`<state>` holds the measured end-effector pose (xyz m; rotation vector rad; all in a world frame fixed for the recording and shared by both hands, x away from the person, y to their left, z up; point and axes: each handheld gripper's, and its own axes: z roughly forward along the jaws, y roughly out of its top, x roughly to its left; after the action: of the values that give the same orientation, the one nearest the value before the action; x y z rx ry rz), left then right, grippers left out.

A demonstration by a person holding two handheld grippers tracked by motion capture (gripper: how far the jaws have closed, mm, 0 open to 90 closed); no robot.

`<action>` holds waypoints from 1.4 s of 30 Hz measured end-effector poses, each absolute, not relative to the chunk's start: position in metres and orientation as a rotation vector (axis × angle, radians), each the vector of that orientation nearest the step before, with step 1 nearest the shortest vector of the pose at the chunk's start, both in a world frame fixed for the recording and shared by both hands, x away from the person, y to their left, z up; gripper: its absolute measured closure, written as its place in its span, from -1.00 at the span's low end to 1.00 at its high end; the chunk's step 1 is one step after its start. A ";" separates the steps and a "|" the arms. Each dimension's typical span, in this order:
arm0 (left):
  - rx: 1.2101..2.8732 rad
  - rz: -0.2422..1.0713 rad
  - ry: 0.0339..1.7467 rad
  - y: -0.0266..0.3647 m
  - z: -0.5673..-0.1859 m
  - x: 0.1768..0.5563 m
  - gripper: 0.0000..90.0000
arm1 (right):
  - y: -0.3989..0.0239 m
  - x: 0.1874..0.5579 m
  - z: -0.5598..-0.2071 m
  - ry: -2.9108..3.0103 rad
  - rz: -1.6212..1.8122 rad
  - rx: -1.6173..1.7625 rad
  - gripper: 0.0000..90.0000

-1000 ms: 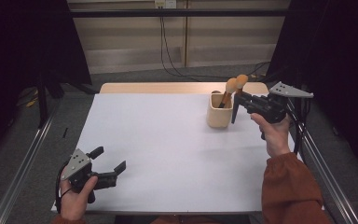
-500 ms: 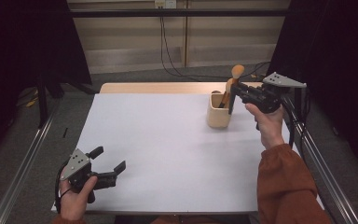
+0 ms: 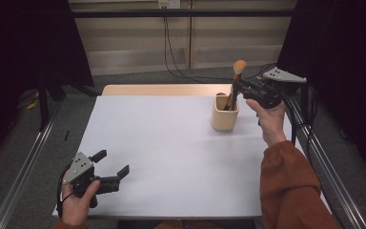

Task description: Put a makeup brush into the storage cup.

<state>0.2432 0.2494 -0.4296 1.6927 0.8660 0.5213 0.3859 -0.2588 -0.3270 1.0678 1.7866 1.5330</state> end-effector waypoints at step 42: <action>1.694 0.523 0.868 0.250 -0.430 0.244 -0.96 | -0.263 0.407 -0.361 1.772 1.494 1.164 0.60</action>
<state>0.2441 0.2499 -0.4301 1.6936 0.8683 0.5233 0.4074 -0.2633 -0.3614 1.1643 1.7720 1.4938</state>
